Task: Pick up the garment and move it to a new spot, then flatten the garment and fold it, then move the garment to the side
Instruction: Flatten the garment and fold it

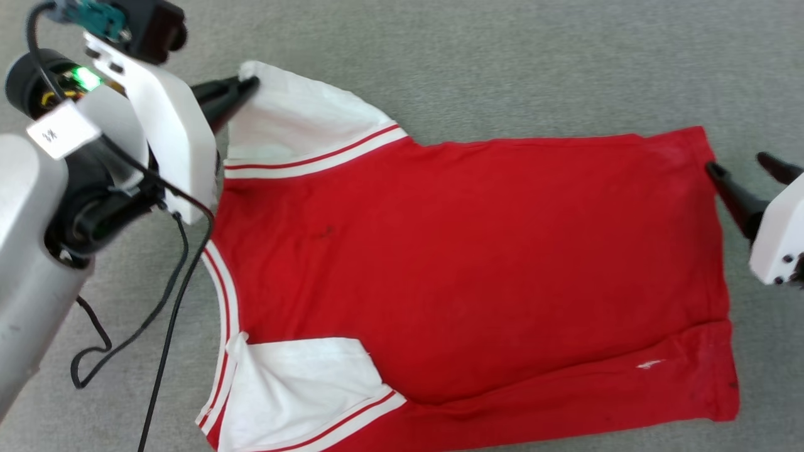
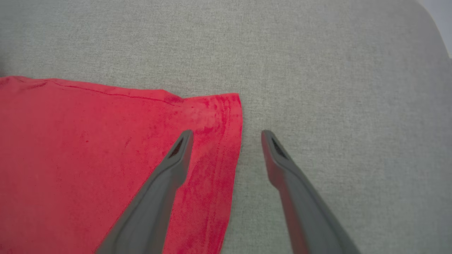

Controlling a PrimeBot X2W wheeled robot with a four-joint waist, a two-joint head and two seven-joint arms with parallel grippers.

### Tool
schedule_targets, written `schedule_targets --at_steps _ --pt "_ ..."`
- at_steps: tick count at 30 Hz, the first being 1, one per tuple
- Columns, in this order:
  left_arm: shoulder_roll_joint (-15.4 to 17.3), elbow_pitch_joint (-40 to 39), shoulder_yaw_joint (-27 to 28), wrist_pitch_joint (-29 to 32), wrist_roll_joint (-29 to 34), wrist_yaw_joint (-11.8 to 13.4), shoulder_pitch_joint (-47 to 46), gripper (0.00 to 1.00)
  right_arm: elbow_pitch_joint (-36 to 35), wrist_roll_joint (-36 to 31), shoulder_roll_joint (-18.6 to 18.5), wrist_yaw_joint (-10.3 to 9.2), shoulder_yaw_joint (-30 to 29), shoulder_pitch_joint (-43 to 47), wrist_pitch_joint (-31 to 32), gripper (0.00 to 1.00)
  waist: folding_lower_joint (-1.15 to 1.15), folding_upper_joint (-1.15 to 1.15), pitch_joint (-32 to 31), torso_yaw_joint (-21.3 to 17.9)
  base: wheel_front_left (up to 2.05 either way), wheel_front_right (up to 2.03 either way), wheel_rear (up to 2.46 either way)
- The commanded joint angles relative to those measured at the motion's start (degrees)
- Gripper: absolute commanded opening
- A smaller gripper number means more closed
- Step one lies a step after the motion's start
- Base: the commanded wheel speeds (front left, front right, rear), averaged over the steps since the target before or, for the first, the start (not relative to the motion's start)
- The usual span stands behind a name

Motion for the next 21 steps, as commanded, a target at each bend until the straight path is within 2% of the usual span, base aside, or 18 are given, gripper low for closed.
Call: schedule_targets --at_steps 1,8,13,20,21 --pt "0.30 -1.20 -0.16 -0.51 0.52 0.37 1.20 0.00 0.81 0.17 -0.44 -0.05 -0.13 -1.25 1.38 1.00 0.00 0.00 1.02 1.36 0.00 0.00 0.00" --pt "-0.10 -8.51 -0.02 -2.21 0.21 1.92 3.68 0.00 5.79 -1.44 -3.16 -0.05 -0.15 -5.97 7.95 1.00 0.00 0.00 2.98 4.40 0.00 0.00 0.00" --pt "-0.43 -11.46 -0.61 -2.73 0.96 2.44 4.46 0.00 9.11 -3.01 -4.08 -0.05 0.84 -8.19 9.32 1.00 0.00 0.00 4.05 6.17 0.00 0.00 0.00" --pt "-0.35 -13.43 -0.72 -3.20 1.06 2.60 4.65 0.00 15.47 -2.29 -4.47 -0.03 4.84 -5.77 9.38 1.00 0.00 0.00 4.87 7.79 0.00 0.00 0.00" --pt "-0.23 -13.47 -0.77 -3.23 1.12 2.66 4.80 0.00 16.15 -1.80 -4.13 -0.03 5.08 -5.49 9.32 0.47 0.00 0.00 4.86 7.76 0.00 0.00 0.00"
